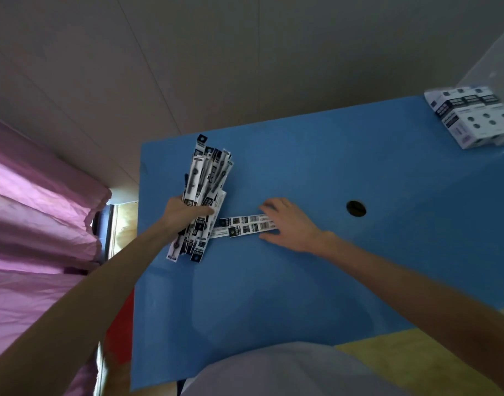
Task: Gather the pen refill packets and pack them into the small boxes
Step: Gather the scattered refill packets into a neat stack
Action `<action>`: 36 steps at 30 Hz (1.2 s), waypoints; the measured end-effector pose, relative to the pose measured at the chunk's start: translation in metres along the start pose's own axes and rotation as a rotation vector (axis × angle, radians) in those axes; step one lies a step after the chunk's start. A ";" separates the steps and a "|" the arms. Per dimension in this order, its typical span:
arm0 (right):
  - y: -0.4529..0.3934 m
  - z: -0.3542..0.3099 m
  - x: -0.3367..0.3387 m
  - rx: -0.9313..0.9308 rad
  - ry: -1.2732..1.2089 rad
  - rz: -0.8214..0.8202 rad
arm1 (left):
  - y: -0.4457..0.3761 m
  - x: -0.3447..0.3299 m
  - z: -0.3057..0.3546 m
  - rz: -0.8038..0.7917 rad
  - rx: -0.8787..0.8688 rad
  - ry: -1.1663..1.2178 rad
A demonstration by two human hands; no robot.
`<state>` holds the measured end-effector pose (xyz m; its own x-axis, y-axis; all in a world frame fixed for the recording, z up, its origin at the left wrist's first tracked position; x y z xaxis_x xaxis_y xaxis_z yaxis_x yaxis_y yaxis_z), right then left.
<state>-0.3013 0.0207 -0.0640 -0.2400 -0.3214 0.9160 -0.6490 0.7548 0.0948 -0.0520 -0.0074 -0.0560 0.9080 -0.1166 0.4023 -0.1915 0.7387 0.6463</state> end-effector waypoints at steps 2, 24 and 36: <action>-0.003 -0.008 -0.002 0.047 0.047 0.008 | 0.002 0.003 -0.007 0.015 0.040 0.054; -0.012 0.002 0.022 0.012 0.086 -0.052 | 0.007 0.040 -0.062 0.059 0.293 0.299; -0.004 0.024 0.023 -0.061 -0.009 -0.121 | 0.001 0.025 -0.068 0.029 0.323 0.316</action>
<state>-0.3215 -0.0039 -0.0530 -0.1693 -0.4170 0.8930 -0.6282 0.7438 0.2283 -0.0046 0.0359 -0.0892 0.9601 0.1463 0.2382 -0.2794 0.4878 0.8270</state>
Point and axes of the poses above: each hand's wrist, its own y-axis away from the middle knuckle, its own x-axis out of the back of the hand, z = x × y, the point moved 9 cm from there along -y, towards the middle knuckle, and after that the axes turned 11 degrees about x, right-handed, at the moved point
